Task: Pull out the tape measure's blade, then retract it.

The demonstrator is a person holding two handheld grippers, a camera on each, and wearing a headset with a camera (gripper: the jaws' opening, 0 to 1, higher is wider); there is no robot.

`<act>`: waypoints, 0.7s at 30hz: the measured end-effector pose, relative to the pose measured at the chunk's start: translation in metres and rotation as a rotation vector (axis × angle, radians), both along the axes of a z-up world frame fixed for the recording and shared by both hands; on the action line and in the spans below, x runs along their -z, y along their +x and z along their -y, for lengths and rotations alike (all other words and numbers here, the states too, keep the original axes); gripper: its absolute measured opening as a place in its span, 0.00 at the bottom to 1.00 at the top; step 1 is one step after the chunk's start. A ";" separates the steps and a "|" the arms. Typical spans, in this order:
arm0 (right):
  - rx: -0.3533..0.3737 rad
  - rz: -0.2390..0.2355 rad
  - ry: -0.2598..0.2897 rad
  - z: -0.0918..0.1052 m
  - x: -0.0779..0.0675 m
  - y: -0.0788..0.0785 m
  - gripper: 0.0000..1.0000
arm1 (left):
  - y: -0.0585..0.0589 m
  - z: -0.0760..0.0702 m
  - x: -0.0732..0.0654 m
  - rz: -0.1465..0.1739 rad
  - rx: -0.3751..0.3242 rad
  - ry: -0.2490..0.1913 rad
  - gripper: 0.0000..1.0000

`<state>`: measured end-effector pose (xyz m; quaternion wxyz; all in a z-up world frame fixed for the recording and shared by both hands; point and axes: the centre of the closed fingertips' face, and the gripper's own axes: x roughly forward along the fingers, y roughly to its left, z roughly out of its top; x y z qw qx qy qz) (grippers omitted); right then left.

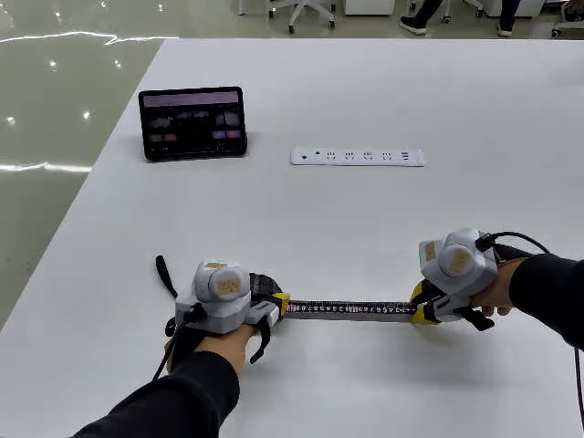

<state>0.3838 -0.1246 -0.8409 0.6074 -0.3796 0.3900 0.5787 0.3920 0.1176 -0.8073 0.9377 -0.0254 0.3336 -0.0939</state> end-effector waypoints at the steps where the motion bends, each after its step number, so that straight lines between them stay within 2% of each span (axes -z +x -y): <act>1: 0.001 0.000 0.001 0.000 0.000 0.000 0.12 | 0.000 0.000 0.000 0.000 0.000 0.000 0.58; 21: -0.001 0.003 0.015 -0.010 0.000 -0.001 0.11 | 0.000 0.000 0.000 -0.006 0.004 -0.009 0.58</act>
